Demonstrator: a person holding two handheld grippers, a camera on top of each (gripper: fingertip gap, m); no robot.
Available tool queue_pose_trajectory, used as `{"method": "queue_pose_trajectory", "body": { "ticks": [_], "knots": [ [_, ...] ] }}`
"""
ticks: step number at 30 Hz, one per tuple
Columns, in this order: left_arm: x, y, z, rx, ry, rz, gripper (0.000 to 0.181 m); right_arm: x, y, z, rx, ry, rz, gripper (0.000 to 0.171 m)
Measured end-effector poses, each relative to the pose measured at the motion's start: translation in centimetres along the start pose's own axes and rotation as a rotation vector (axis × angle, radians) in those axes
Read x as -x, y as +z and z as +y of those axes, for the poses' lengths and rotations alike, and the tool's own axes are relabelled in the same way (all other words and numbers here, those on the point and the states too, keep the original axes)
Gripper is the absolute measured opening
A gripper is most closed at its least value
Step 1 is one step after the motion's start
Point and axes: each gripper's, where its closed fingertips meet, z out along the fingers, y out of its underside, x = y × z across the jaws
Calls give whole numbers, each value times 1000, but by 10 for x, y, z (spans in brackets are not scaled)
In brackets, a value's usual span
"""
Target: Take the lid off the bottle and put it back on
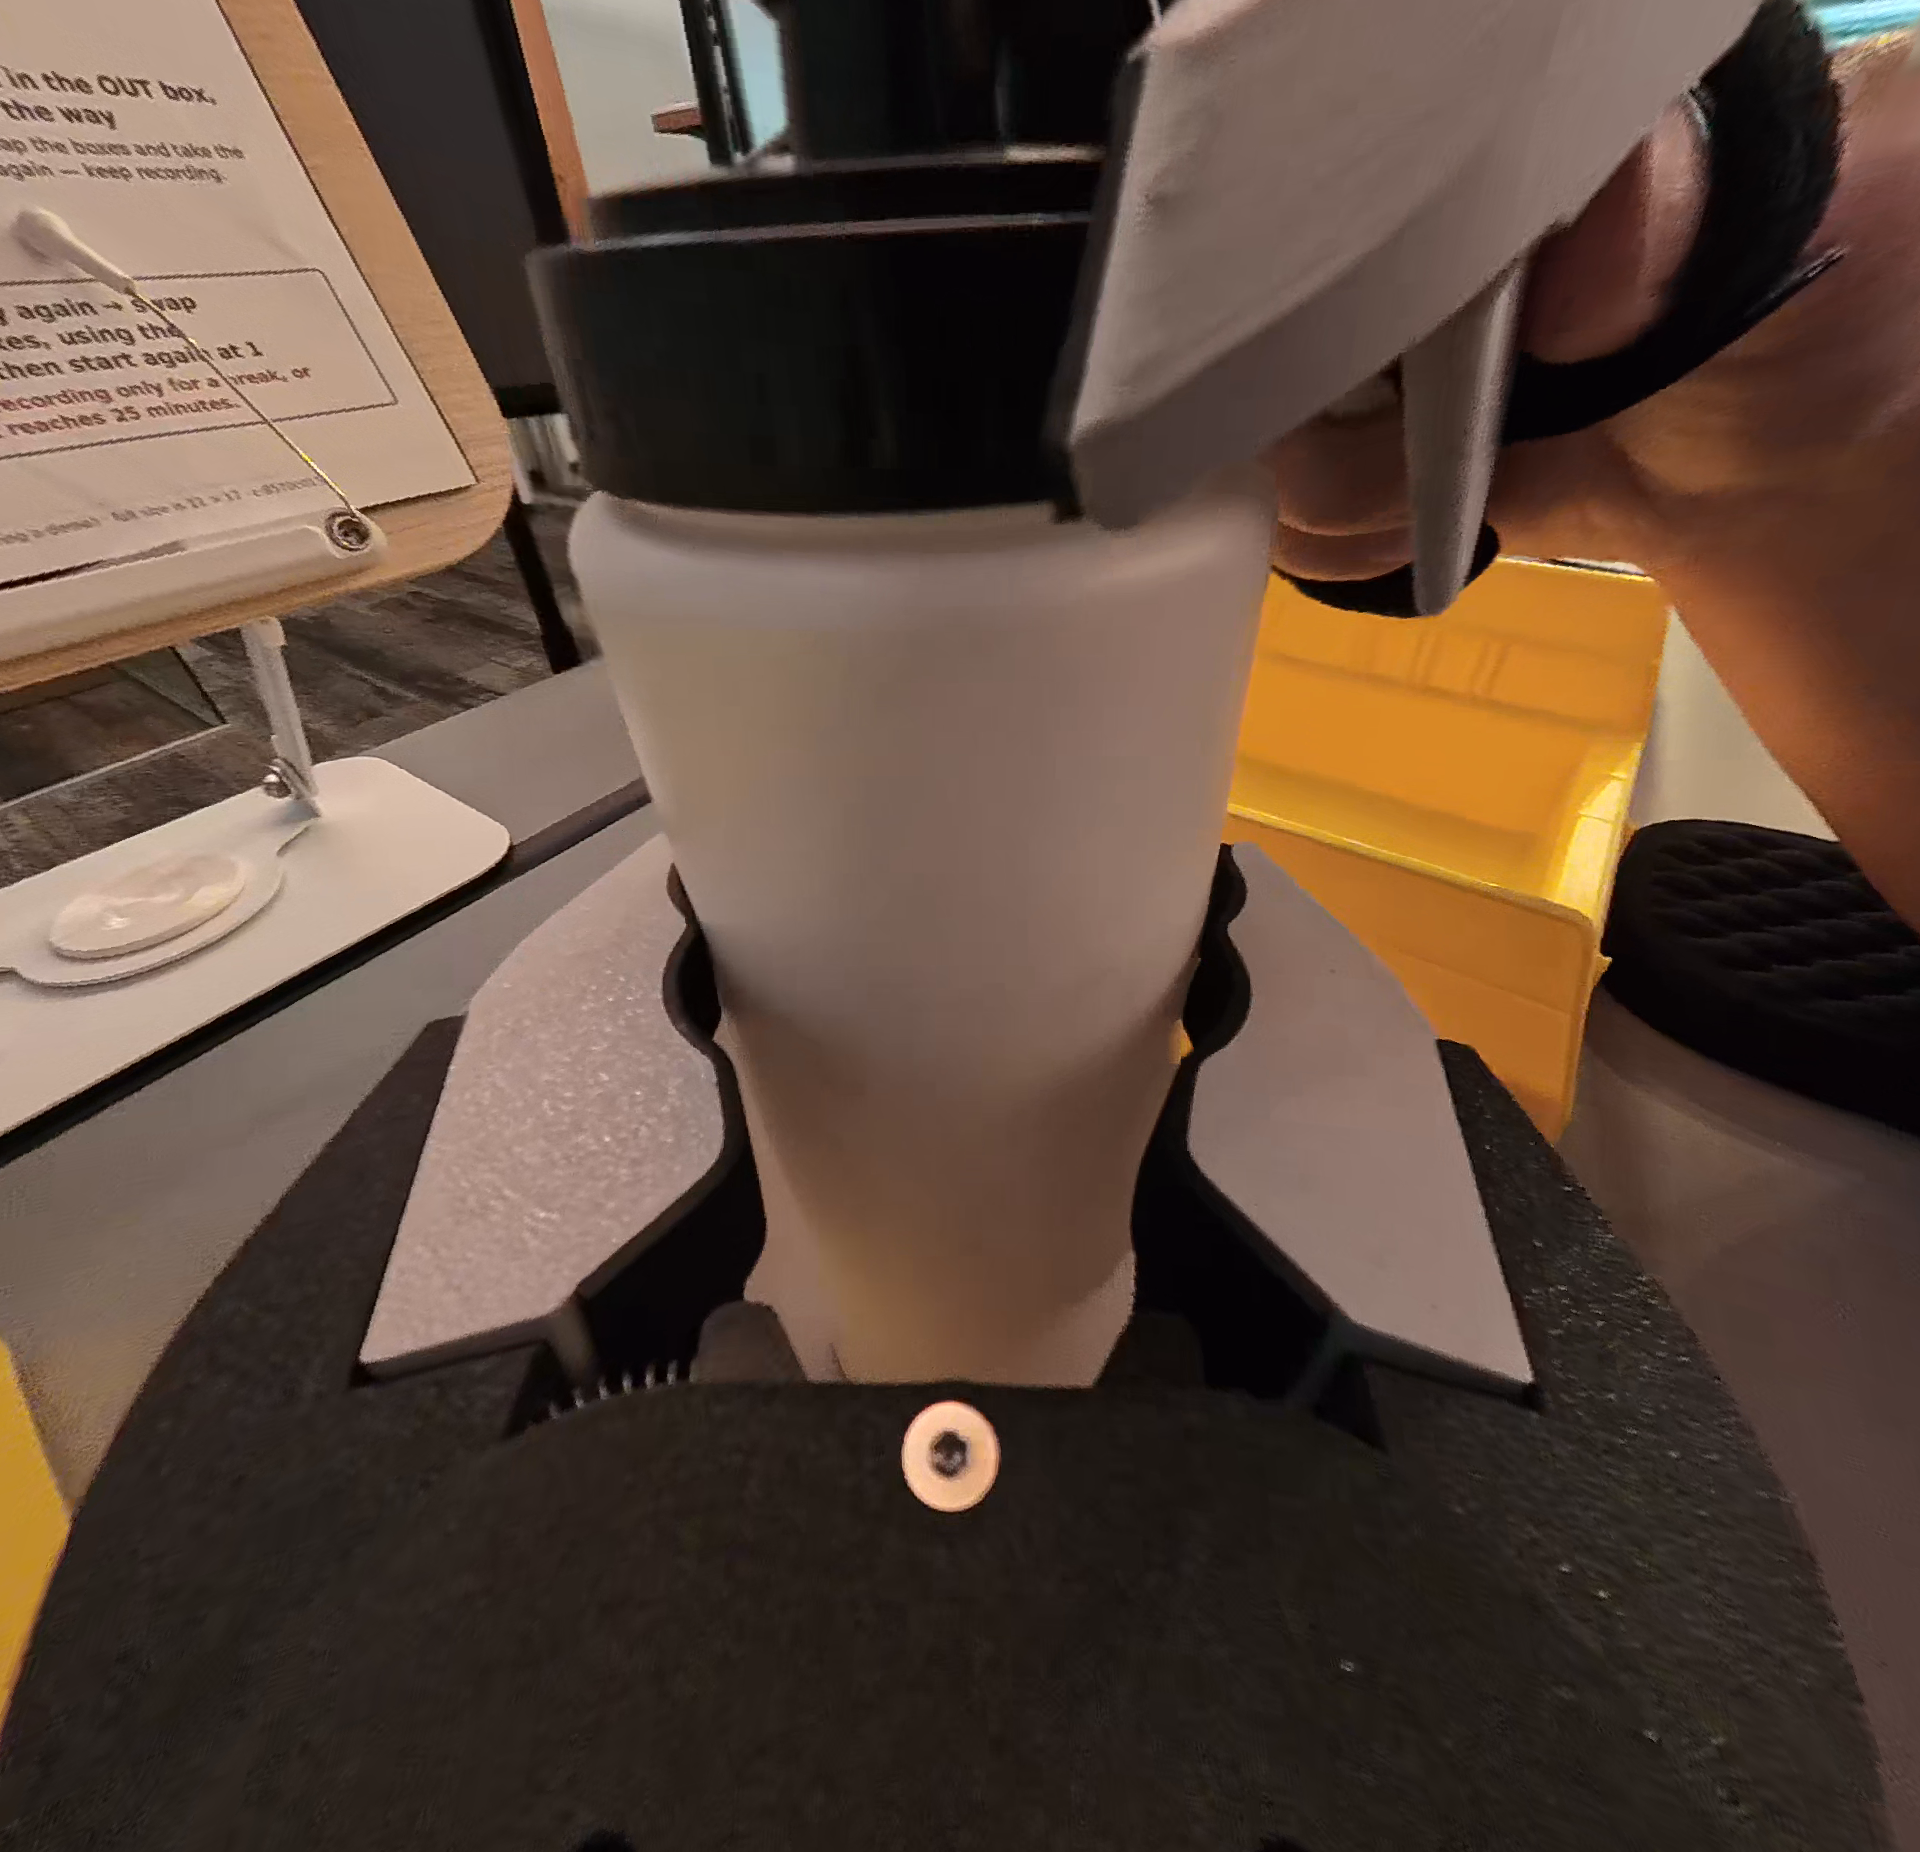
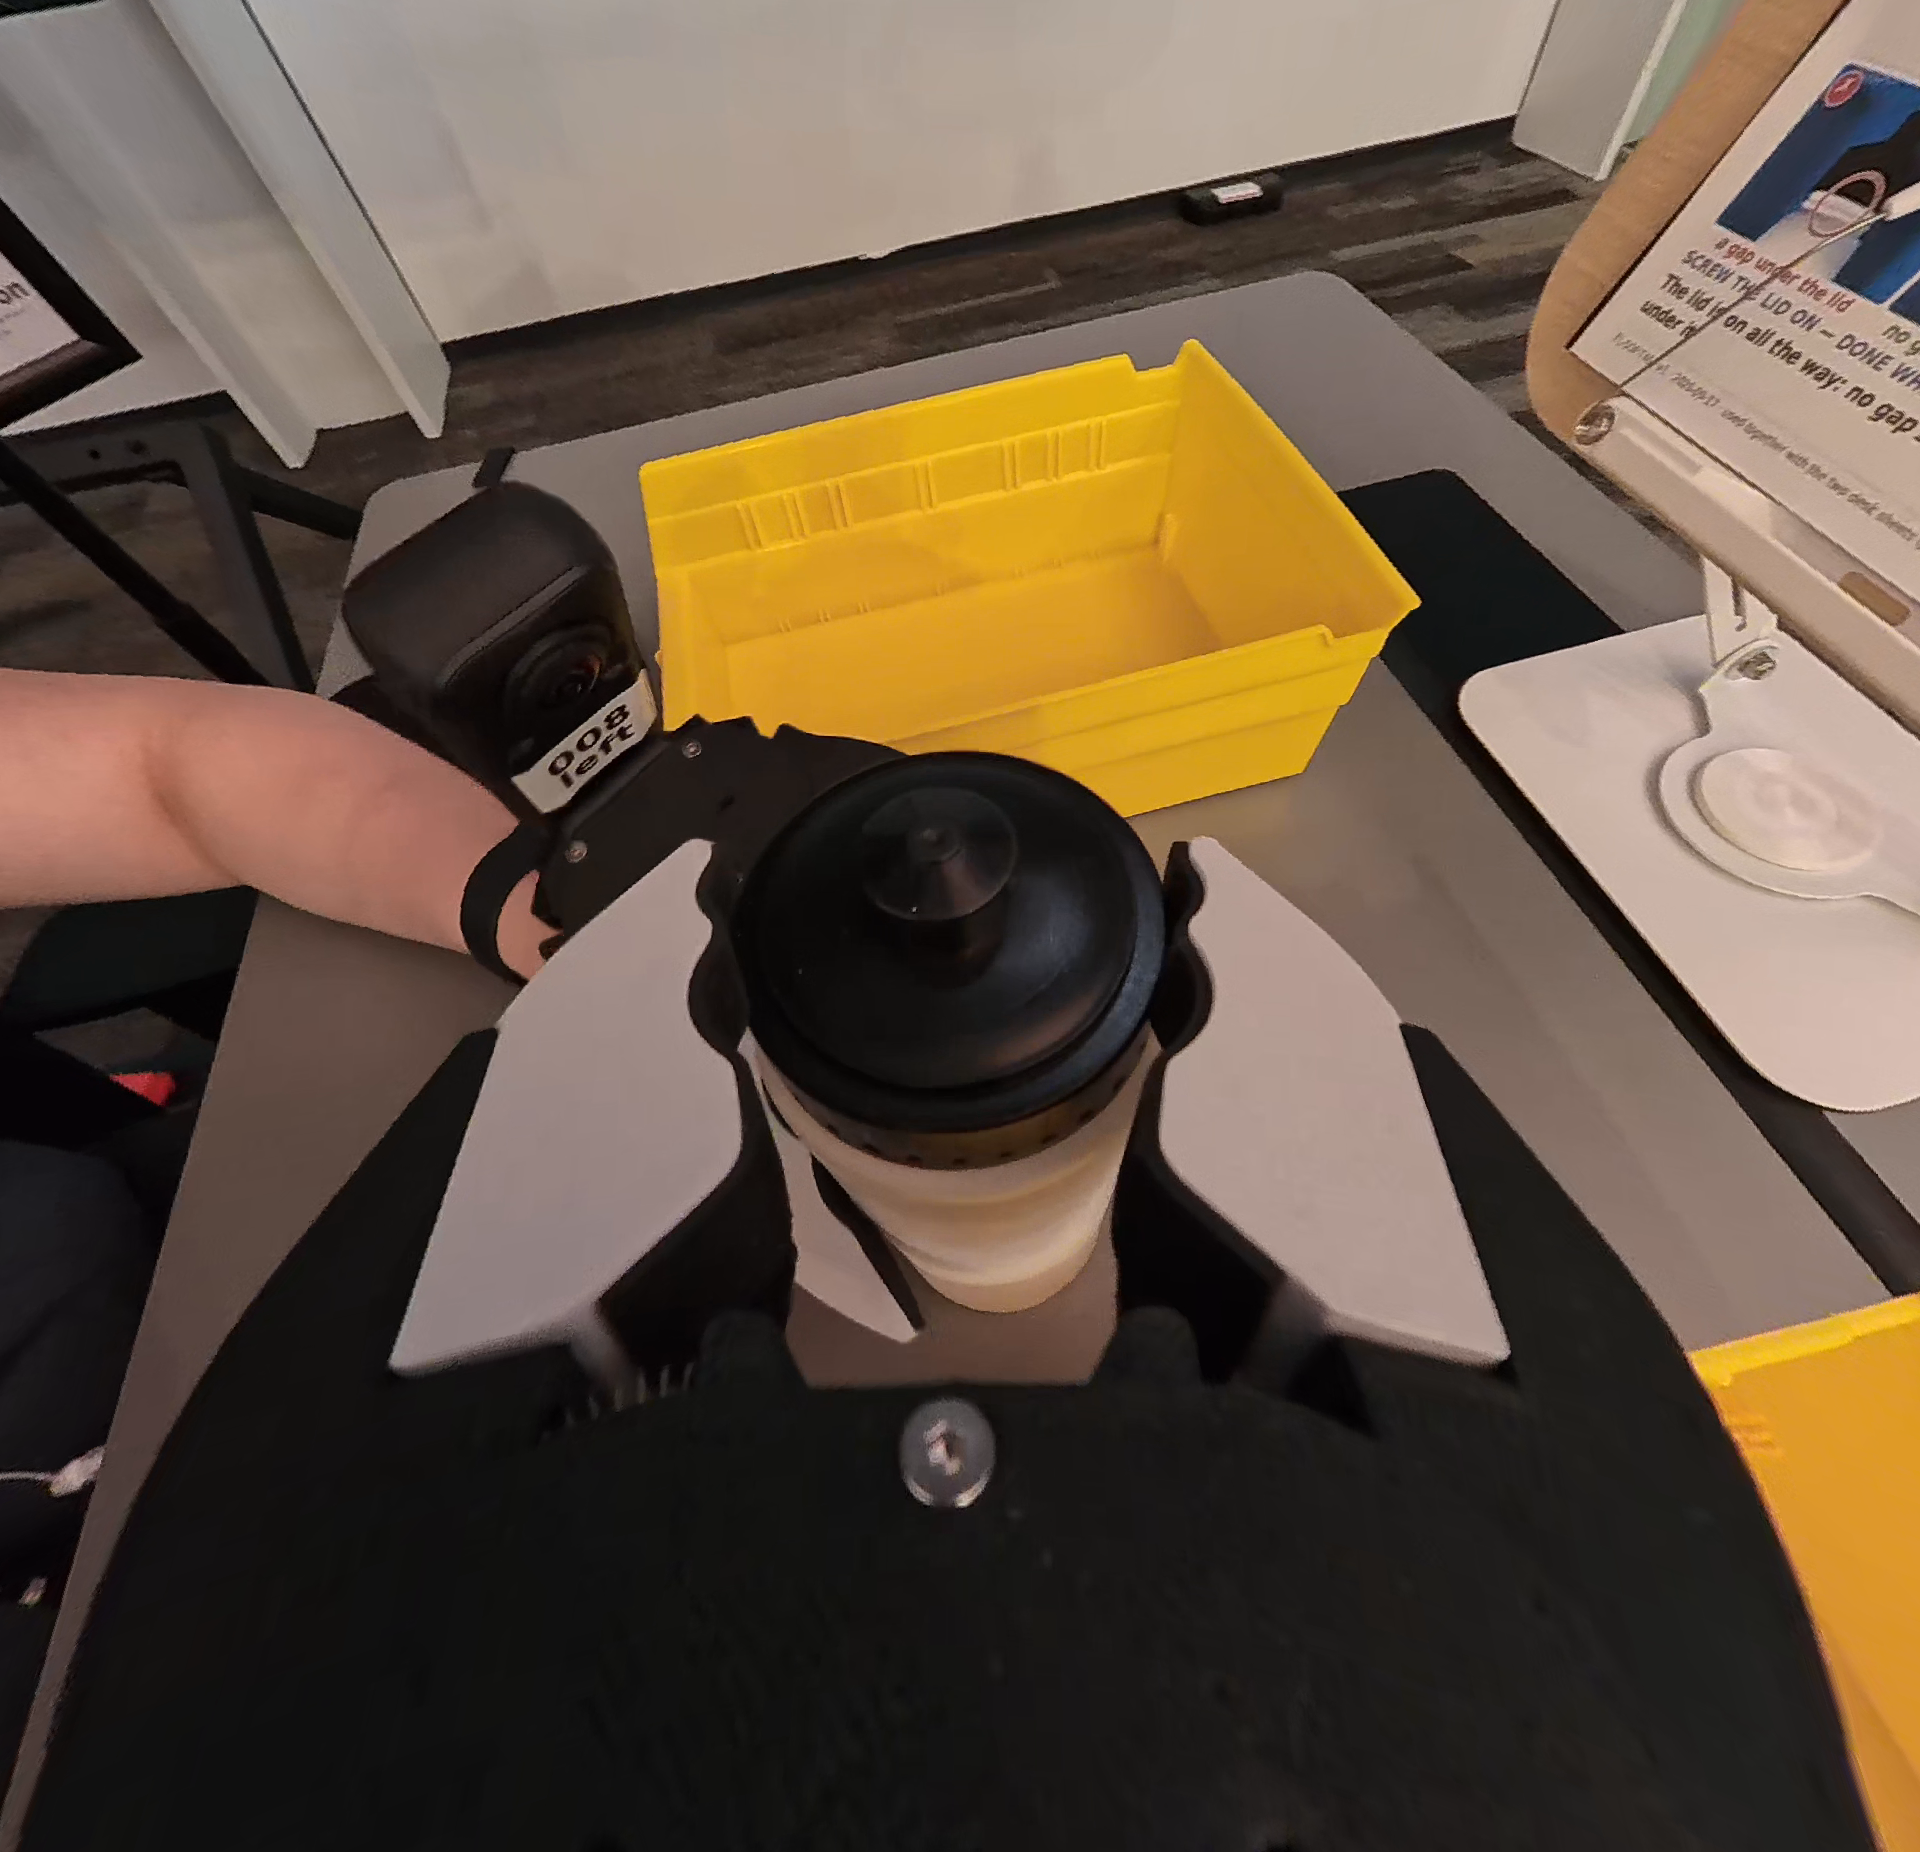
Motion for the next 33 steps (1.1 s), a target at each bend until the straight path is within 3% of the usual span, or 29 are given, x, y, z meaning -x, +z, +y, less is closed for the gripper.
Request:
{"method": "queue_pose_trajectory", "body": {
  "ticks": [19,27,30,33],
  "knots": [
    [-13,2,0,37,2,72,88,6,-10,6,26,-45,-93,79],
    [-52,0,-1,40,15,274,88,40,-35,14,-71,-142,-439,79],
    [-45,-1,-1,39,-9,232,88,36,-31,8,-126,-143,-425,78],
    [-25,-4,0,54,5,89,88,21,-25,2,-97,-82,-280,93]
  ]
}}
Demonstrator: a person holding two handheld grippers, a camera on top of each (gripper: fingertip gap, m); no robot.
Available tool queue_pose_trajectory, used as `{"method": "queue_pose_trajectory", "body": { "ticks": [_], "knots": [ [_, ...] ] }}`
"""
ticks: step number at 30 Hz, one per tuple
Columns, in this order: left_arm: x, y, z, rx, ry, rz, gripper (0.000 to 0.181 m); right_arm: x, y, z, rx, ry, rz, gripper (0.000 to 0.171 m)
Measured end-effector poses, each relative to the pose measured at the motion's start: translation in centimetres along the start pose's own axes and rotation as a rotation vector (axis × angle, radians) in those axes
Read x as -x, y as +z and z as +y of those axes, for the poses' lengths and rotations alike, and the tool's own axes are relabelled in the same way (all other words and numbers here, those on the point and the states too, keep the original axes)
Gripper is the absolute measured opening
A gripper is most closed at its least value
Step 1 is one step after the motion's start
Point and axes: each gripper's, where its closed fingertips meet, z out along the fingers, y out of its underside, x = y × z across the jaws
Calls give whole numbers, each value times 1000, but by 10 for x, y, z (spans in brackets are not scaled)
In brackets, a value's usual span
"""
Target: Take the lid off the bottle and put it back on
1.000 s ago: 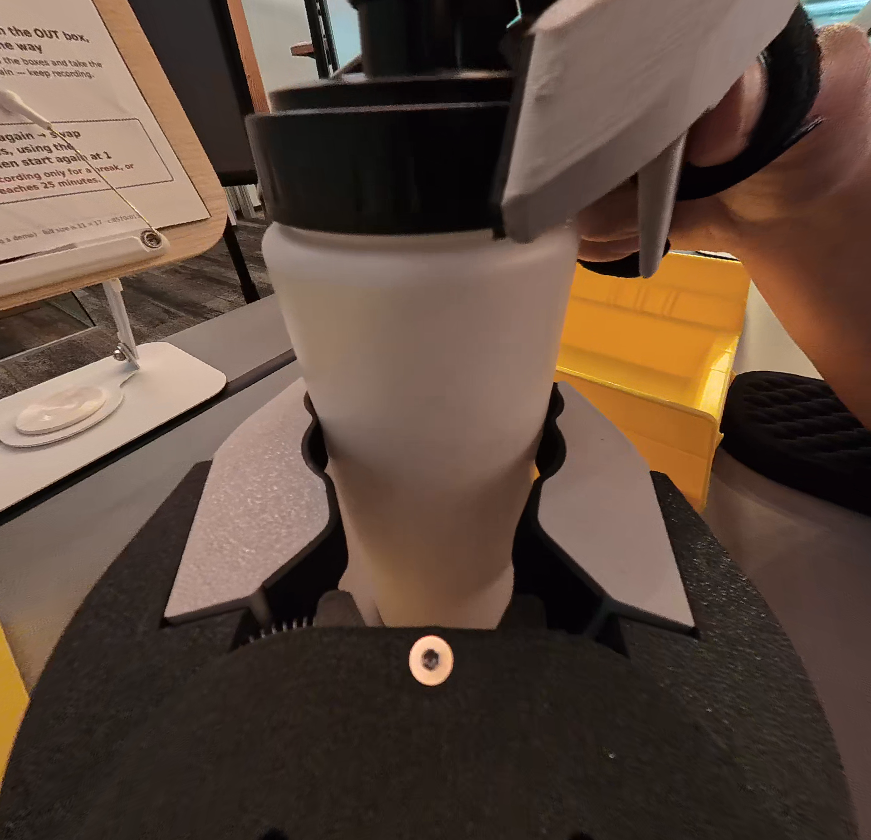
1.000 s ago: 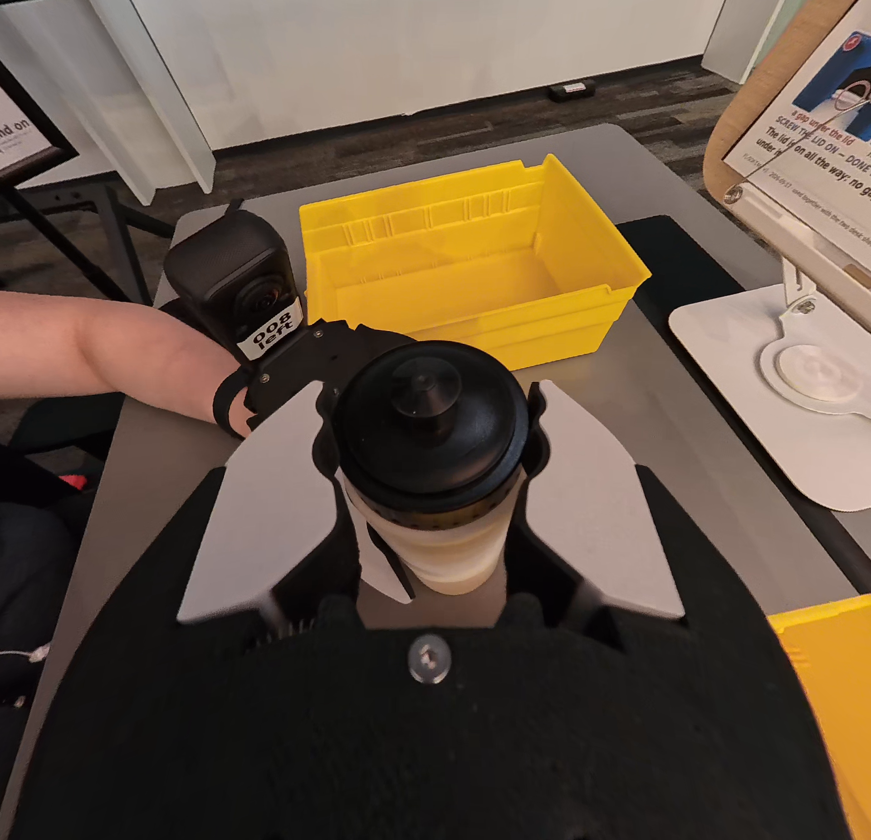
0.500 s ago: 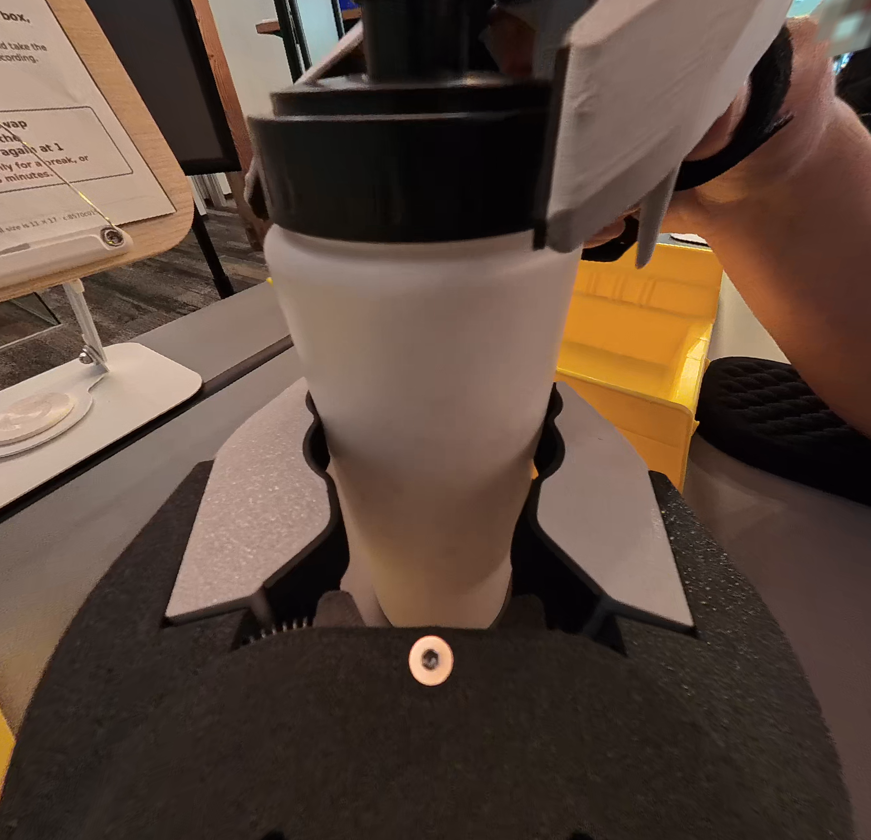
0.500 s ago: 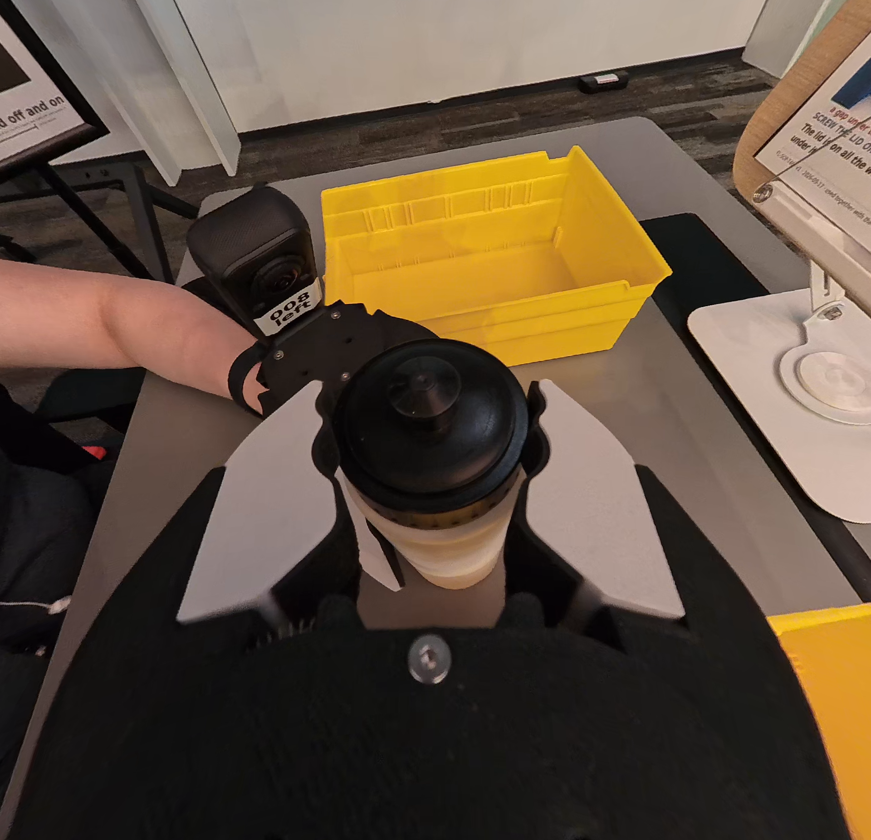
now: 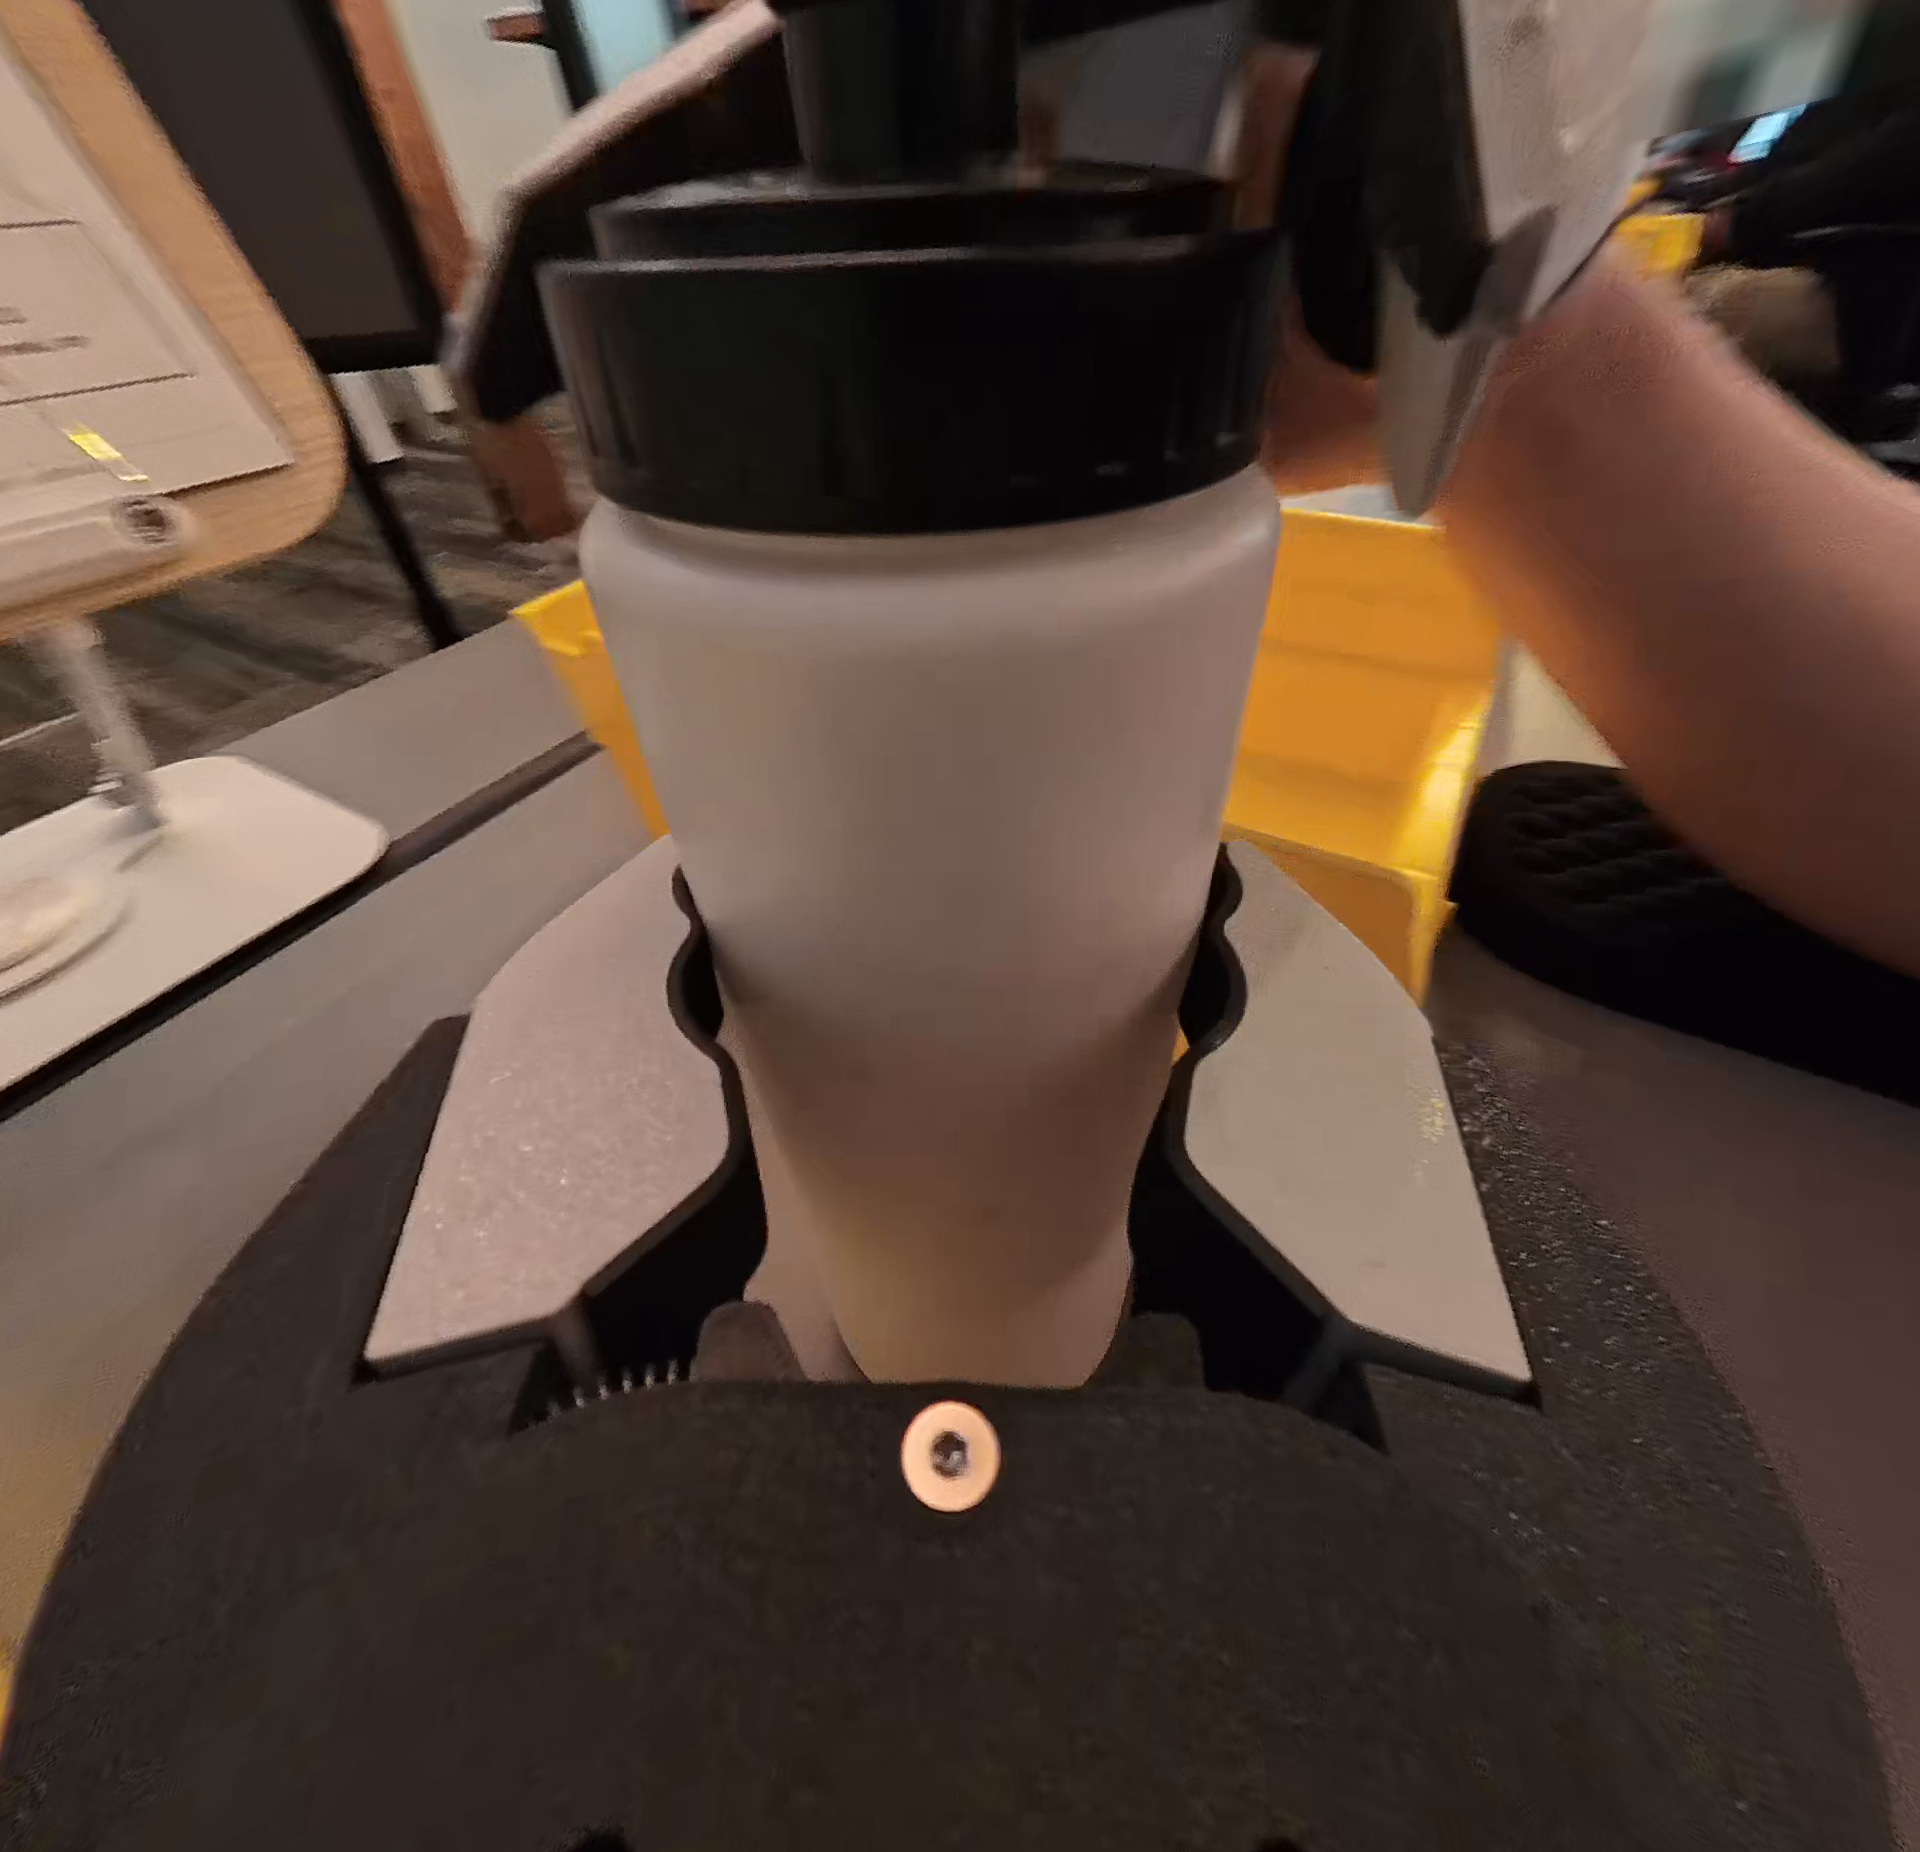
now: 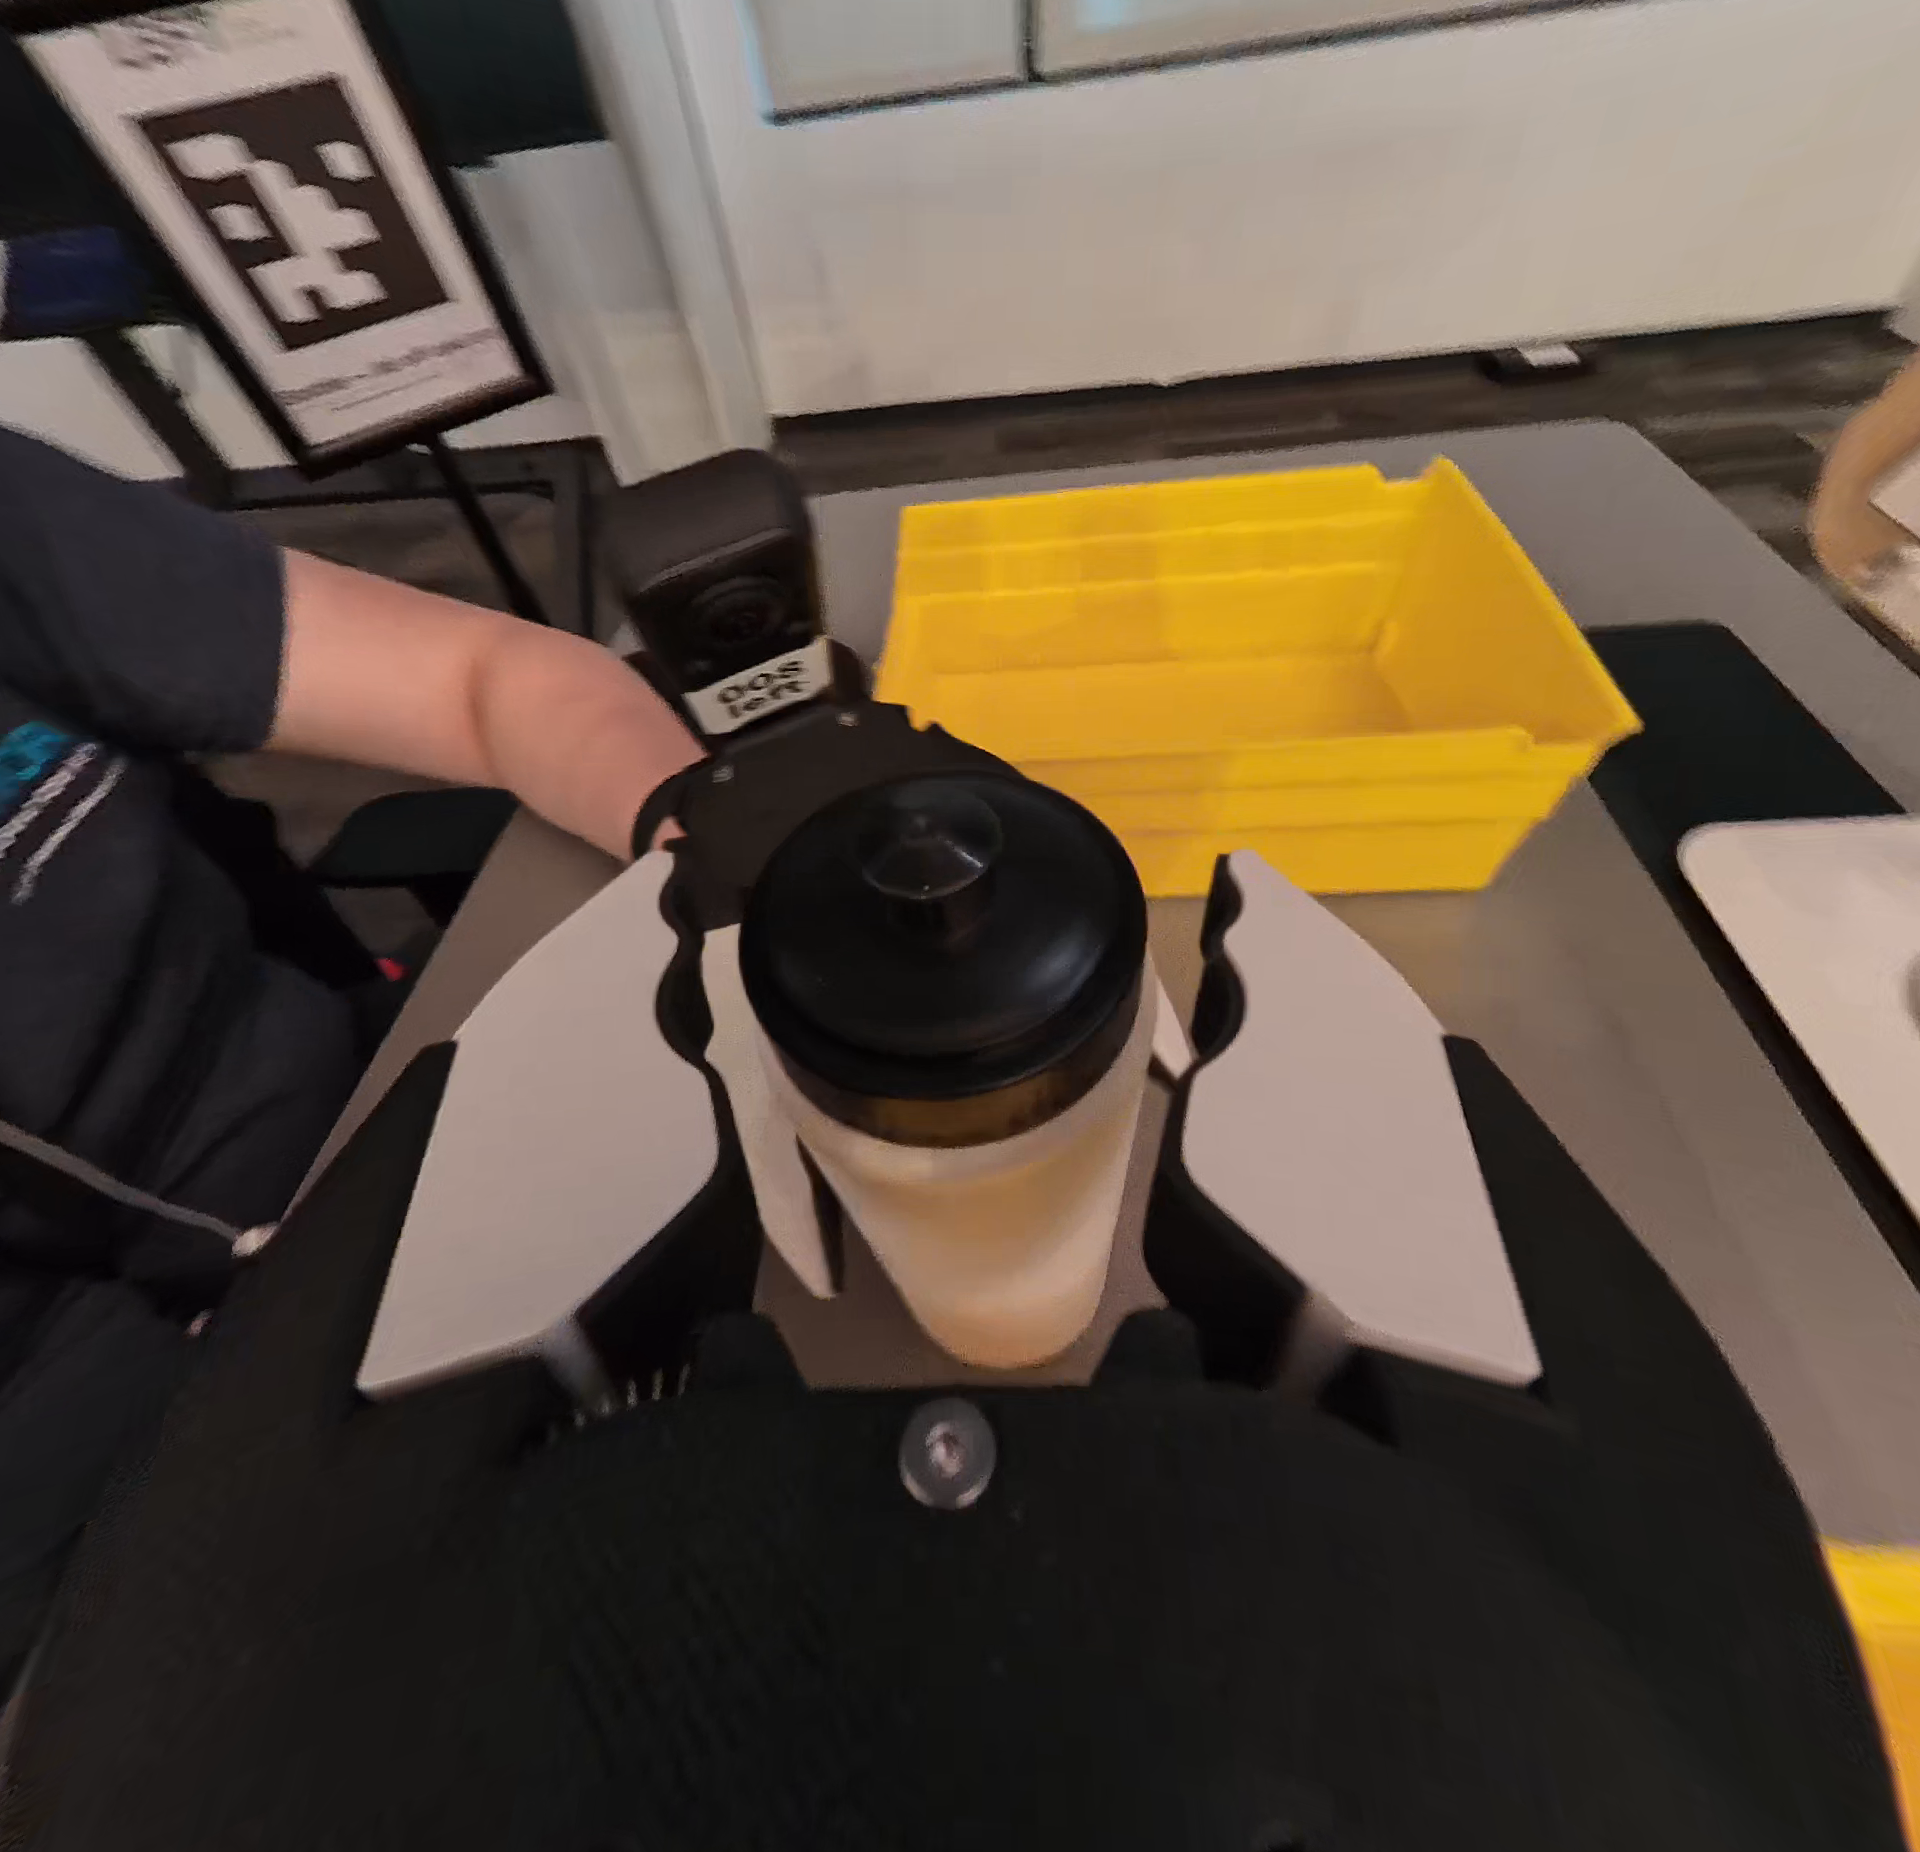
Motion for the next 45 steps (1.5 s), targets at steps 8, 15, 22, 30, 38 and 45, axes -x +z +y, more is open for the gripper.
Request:
{"method": "queue_pose_trajectory", "body": {
  "ticks": [8,15,22,30,38,45],
  "knots": [
    [16,-11,4,40,-32,-170,88,-10,7,4,250,108,400,73],
    [-10,-8,3,49,11,-10,88,12,-4,11,326,-7,232,73],
    [-11,-8,4,52,-2,-24,88,13,-8,9,146,26,18,78],
    [11,-16,7,91,-11,-177,88,1,5,5,280,81,365,72],
    [-13,-11,4,87,55,-6,88,22,-4,10,313,-109,149,72],
    [-2,-12,6,86,10,-56,89,10,-4,5,199,49,132,79]
  ]
}}
